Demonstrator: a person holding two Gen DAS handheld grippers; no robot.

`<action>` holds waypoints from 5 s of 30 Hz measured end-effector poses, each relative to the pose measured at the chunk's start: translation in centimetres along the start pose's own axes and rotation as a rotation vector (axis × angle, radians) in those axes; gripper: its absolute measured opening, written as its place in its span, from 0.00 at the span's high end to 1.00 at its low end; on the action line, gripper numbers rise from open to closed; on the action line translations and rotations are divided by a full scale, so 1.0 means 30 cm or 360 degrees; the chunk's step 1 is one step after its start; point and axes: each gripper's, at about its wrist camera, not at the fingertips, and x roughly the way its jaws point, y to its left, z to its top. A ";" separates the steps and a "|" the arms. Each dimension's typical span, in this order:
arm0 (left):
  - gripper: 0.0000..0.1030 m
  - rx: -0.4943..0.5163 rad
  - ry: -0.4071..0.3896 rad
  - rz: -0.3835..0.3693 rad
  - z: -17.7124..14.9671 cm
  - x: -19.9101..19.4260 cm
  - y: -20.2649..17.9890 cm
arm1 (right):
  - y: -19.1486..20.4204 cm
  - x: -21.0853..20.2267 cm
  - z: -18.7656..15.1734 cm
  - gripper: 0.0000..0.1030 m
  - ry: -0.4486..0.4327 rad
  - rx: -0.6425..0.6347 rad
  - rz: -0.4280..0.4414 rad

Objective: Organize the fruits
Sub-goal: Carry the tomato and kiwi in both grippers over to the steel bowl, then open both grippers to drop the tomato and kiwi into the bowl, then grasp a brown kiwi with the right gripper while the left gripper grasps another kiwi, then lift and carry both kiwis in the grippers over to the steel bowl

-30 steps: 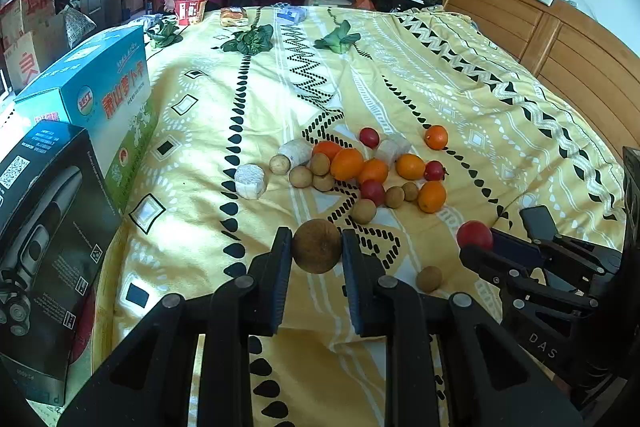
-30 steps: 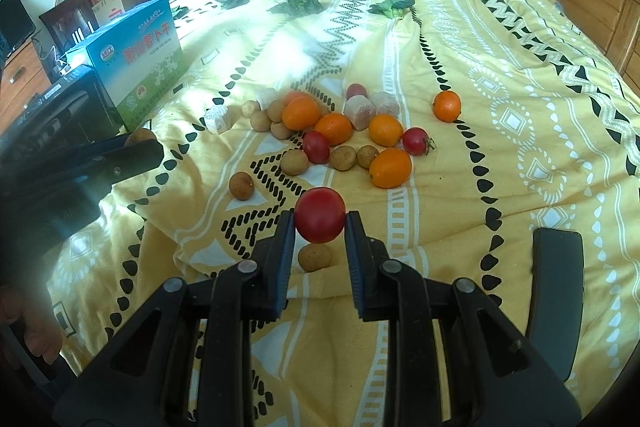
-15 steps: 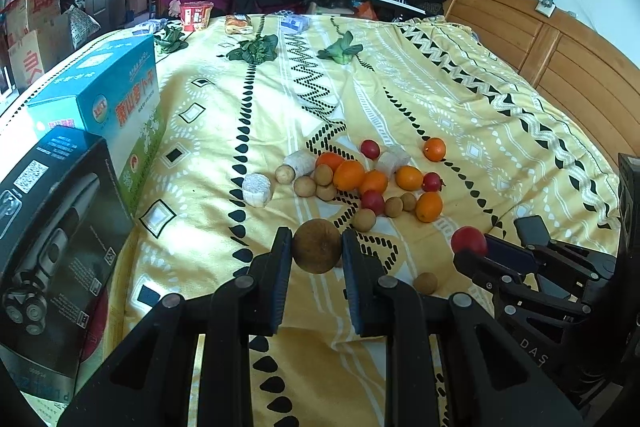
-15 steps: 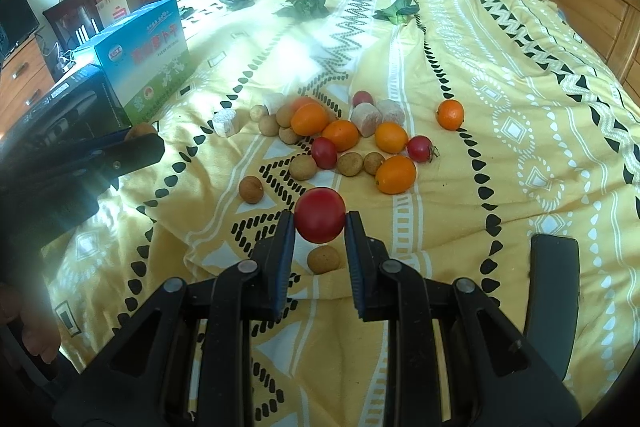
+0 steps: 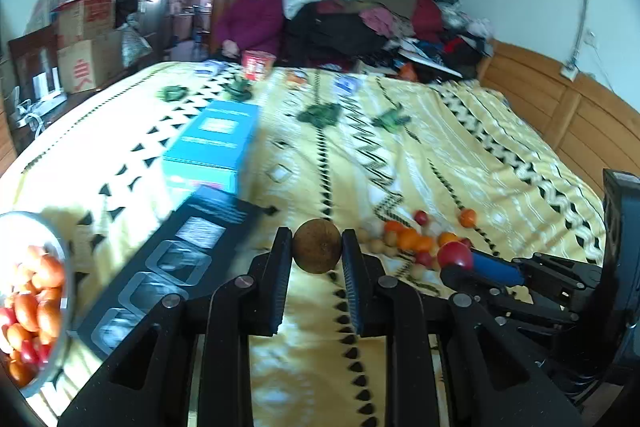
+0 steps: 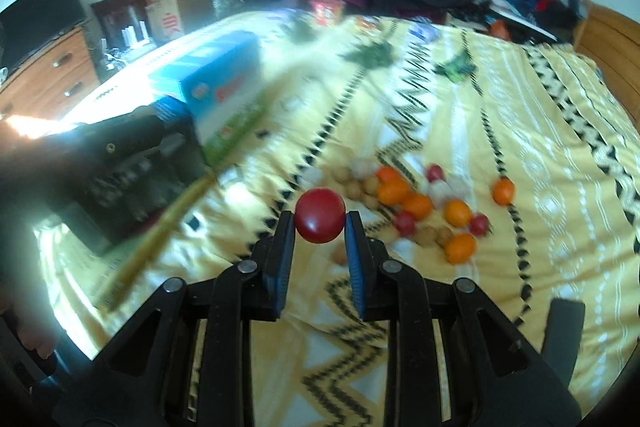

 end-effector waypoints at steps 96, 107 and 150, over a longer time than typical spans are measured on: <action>0.51 0.0138 0.0591 -0.0415 -0.305 0.596 -0.340 | -0.402 0.198 -0.407 0.74 0.0219 0.0291 0.0048; 0.76 0.0190 0.0570 -0.0298 -0.320 0.662 -0.387 | -0.454 0.154 -0.378 0.74 0.0152 0.0425 0.0066; 0.76 0.0180 -0.0676 0.0135 0.259 -0.208 -0.160 | -0.154 -0.333 0.288 0.74 -0.0598 0.0067 -0.0217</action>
